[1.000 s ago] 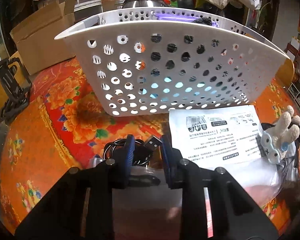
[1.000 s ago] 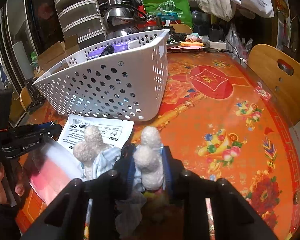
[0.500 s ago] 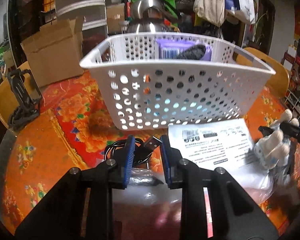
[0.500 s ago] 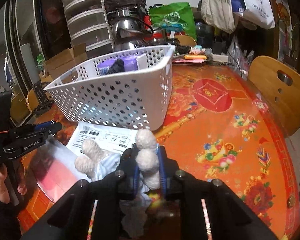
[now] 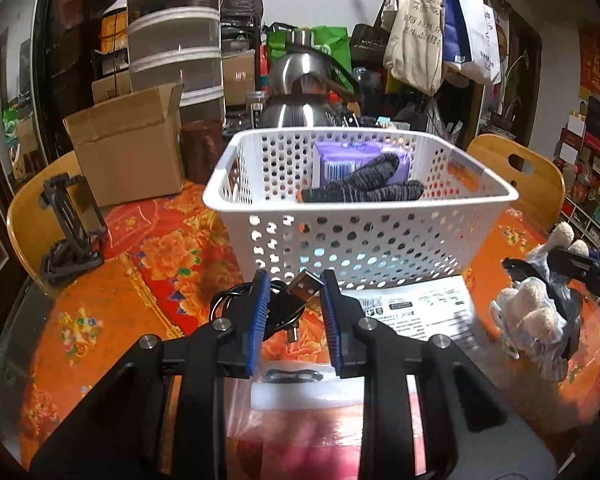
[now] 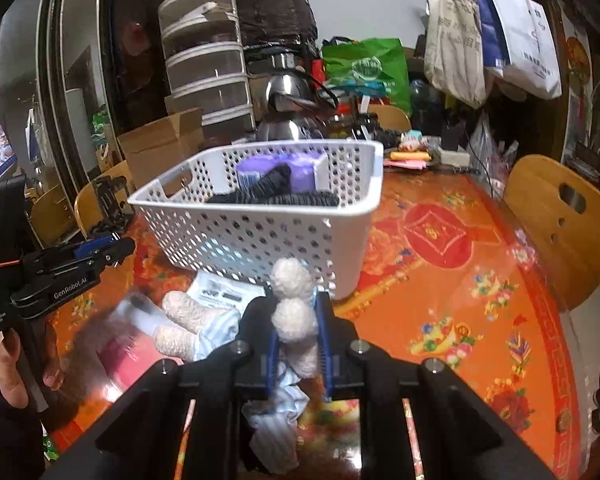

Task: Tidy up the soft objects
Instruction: 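Grasp and lift the USB cable with left gripper while right gripper grasps and lifts the socks, then lower the cable into the basket with left gripper while right gripper lowers the socks in, both open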

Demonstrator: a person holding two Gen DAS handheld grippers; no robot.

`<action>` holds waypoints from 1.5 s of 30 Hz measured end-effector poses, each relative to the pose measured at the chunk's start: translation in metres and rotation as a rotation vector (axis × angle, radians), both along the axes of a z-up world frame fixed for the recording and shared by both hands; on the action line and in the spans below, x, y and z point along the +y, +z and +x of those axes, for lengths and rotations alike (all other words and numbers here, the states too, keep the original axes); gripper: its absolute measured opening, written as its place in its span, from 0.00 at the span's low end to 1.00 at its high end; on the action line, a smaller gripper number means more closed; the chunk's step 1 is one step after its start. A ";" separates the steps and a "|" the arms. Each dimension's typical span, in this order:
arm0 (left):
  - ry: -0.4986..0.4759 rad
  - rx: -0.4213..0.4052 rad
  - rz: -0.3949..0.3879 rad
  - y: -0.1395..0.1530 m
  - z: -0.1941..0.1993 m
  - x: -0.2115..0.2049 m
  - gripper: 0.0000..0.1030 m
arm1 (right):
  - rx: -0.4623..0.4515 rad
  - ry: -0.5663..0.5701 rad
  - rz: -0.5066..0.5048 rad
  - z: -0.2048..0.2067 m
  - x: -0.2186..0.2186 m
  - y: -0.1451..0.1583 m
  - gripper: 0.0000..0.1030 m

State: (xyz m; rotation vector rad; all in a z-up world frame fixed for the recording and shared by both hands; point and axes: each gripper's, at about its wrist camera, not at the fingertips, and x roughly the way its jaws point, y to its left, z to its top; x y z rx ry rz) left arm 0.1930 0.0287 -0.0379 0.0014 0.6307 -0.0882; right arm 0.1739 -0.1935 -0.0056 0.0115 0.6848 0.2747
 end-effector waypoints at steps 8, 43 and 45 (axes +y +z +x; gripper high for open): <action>-0.018 -0.034 -0.014 0.030 -0.013 0.000 0.23 | -0.043 0.002 0.030 0.004 -0.001 0.034 0.15; -0.040 0.135 -0.070 0.084 0.166 -0.019 0.23 | 0.005 -0.031 -0.055 0.169 0.019 0.076 0.15; -0.030 0.153 -0.075 0.073 0.172 -0.018 0.23 | 0.019 -0.033 -0.067 0.176 0.020 0.067 0.15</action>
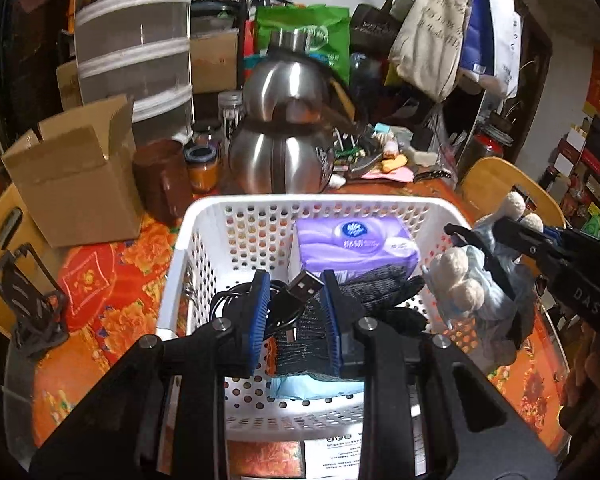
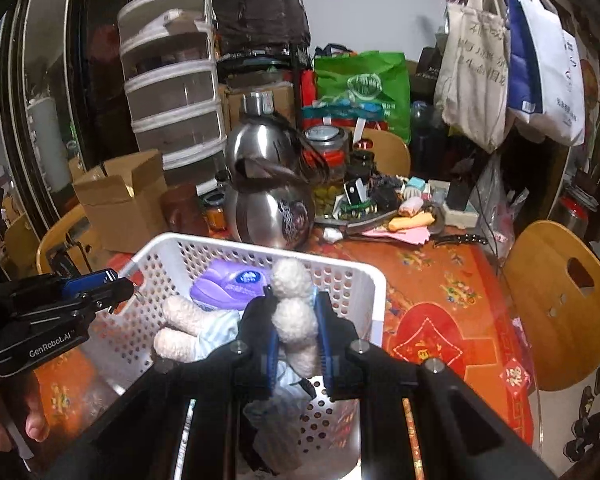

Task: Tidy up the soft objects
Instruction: 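Lower the cable into the basket with left gripper while right gripper lowers the socks in, both open, then grasp the clear plastic bag with both grippers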

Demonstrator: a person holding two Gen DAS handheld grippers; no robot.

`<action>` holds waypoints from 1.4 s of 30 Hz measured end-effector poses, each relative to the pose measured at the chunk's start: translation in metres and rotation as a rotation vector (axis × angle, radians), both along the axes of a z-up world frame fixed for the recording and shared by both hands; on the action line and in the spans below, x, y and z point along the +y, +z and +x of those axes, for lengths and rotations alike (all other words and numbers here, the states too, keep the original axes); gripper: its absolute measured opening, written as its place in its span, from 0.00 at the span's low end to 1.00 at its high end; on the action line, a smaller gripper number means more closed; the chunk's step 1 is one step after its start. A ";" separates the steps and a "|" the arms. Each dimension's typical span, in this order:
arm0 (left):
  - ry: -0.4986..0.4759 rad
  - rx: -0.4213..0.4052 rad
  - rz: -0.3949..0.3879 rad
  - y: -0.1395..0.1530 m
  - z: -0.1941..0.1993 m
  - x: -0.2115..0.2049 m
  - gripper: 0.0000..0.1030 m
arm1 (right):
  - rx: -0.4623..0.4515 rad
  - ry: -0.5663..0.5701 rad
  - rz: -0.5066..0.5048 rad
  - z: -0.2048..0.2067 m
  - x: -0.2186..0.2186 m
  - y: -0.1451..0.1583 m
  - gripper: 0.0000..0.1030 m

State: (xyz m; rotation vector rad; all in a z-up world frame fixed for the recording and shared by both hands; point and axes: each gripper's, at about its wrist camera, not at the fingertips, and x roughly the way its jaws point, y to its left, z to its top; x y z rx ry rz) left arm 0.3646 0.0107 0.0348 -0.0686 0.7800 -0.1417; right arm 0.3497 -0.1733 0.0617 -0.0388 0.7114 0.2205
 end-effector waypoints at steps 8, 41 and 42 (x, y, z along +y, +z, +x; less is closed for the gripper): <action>0.008 0.060 0.018 -0.042 0.013 0.002 0.41 | 0.042 -0.006 -0.017 0.013 0.001 -0.024 0.47; 0.022 -0.023 0.056 -0.028 -0.078 0.014 0.81 | -0.023 -0.004 -0.005 -0.063 -0.007 -0.023 0.79; 0.010 -0.024 0.047 -0.028 -0.091 0.015 0.84 | -0.020 -0.017 0.003 -0.072 -0.010 -0.024 0.81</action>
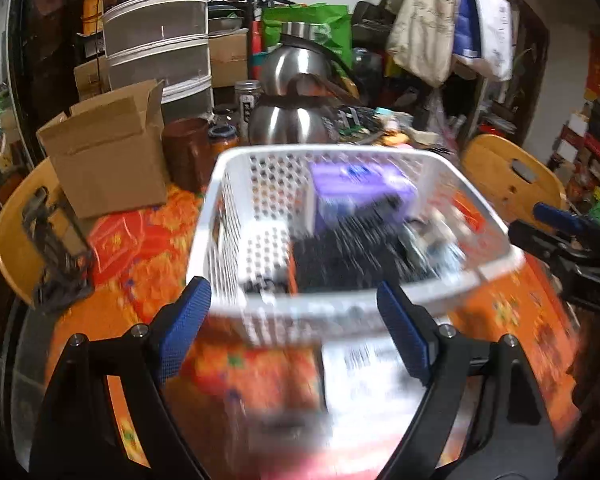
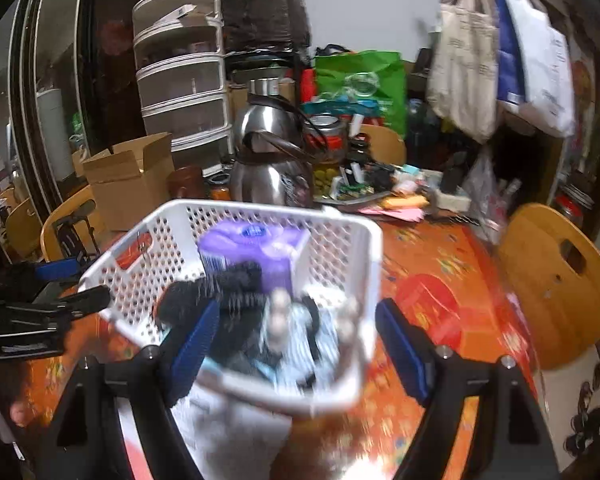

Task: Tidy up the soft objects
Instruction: 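Grasp the clear plastic bag with both grippers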

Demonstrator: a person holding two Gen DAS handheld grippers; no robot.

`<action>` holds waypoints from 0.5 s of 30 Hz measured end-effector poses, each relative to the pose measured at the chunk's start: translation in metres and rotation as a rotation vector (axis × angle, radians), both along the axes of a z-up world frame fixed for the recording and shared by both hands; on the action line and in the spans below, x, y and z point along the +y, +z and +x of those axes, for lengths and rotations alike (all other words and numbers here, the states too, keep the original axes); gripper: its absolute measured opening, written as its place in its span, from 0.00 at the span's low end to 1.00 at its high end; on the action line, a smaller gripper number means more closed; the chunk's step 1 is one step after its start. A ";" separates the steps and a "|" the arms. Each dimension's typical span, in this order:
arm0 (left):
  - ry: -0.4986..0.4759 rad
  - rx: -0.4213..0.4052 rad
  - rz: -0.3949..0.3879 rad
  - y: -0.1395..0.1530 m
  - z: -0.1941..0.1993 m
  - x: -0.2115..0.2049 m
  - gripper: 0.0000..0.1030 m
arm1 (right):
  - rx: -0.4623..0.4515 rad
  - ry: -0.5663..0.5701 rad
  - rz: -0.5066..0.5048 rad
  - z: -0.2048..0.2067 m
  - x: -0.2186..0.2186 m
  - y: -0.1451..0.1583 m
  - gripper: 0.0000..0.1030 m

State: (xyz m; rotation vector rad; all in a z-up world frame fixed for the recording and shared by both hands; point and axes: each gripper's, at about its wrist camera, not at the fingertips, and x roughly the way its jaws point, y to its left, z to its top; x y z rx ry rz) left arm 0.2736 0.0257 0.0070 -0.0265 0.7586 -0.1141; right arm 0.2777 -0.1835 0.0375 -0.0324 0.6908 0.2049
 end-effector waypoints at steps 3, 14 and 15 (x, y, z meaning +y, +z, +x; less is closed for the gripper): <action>-0.019 0.019 -0.008 -0.012 -0.041 0.004 0.86 | 0.029 0.029 0.075 -0.040 -0.010 -0.020 0.86; 0.016 0.174 -0.113 -0.101 -0.094 0.039 0.86 | 0.249 0.127 0.067 -0.115 0.004 -0.121 0.86; 0.023 0.189 -0.112 -0.109 -0.092 0.041 0.86 | 0.253 0.130 0.062 -0.117 0.005 -0.125 0.86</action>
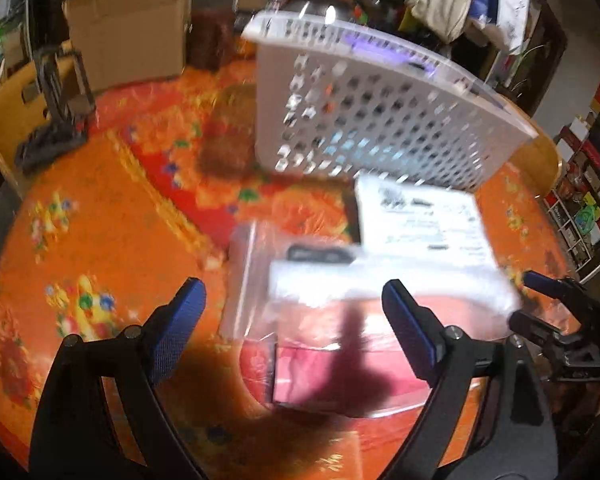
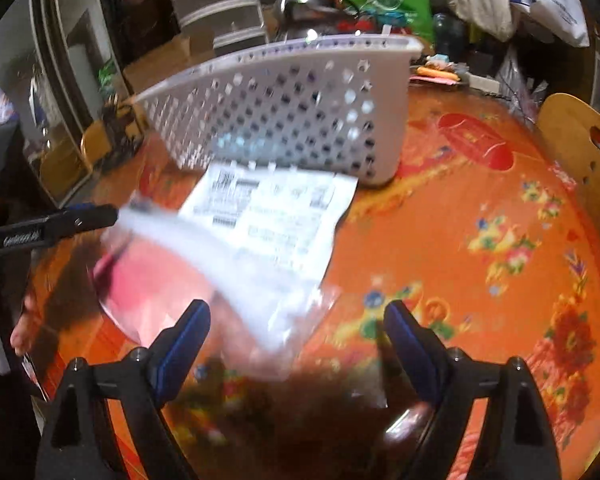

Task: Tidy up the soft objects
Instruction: 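Grasp the clear plastic bag with both grippers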

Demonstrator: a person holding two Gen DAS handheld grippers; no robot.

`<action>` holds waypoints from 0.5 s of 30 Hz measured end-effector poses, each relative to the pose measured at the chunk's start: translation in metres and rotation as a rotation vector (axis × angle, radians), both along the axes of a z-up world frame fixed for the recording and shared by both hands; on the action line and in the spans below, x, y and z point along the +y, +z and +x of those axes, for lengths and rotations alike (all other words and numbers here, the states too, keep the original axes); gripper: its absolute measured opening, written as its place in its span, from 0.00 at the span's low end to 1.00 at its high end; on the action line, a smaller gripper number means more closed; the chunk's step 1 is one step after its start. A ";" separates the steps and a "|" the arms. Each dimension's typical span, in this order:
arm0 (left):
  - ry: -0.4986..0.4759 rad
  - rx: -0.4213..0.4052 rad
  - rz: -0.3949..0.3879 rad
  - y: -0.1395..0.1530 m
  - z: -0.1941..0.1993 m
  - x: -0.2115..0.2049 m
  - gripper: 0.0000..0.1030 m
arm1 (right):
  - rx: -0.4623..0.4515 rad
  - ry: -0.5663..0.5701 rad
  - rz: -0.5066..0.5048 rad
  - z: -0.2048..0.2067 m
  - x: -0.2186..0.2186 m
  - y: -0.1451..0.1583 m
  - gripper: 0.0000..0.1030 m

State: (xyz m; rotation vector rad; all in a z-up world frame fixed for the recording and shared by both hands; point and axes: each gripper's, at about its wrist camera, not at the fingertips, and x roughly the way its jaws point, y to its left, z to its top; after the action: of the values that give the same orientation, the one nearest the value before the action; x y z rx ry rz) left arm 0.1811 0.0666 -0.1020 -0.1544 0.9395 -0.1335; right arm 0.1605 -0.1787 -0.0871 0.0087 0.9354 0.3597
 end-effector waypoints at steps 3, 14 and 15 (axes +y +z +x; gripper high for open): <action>0.001 0.037 -0.027 -0.017 0.006 0.005 0.86 | 0.014 0.010 0.009 -0.004 0.000 -0.005 0.86; -0.014 0.018 -0.048 -0.020 0.005 0.005 0.61 | 0.005 0.037 -0.057 -0.002 0.012 -0.006 0.49; -0.018 0.015 -0.055 -0.019 0.004 0.005 0.54 | 0.003 0.041 -0.064 -0.003 0.014 -0.005 0.47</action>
State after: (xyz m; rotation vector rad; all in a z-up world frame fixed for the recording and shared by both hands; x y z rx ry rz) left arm 0.1852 0.0721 -0.1211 -0.1980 0.9526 -0.1754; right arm 0.1579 -0.1651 -0.0925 -0.0687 0.9502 0.3676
